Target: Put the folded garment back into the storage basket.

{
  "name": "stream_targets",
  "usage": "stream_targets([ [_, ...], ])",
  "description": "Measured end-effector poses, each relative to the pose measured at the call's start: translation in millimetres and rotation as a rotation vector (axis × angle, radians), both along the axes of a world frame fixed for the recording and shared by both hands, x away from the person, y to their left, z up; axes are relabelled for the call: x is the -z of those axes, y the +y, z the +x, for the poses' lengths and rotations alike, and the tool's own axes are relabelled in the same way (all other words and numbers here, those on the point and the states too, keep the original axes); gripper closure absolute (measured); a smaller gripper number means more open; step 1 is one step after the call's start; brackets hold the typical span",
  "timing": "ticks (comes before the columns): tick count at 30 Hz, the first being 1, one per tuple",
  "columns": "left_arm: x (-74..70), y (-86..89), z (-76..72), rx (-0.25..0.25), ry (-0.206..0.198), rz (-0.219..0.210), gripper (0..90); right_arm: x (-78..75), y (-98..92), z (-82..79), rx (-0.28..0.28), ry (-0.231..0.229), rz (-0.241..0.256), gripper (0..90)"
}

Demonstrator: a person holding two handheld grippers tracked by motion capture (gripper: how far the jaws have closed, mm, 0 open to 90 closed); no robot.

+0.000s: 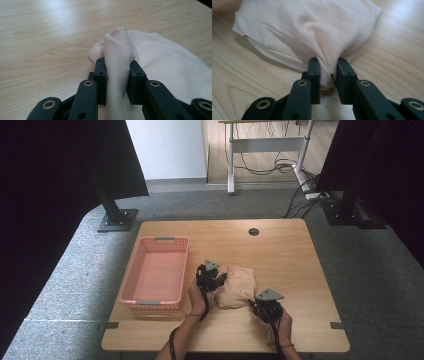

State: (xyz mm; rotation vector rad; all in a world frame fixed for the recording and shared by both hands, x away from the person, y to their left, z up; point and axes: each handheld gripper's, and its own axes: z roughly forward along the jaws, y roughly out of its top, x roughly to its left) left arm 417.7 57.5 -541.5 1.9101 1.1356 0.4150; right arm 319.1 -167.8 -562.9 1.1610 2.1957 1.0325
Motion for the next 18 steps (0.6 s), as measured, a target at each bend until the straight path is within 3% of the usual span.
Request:
stream_targets([
  [18,-11.2,3.3,-2.8,0.009,-0.022,-0.021,73.4,-10.8,0.7,-7.6,-0.03,-0.064,0.009,79.3],
])
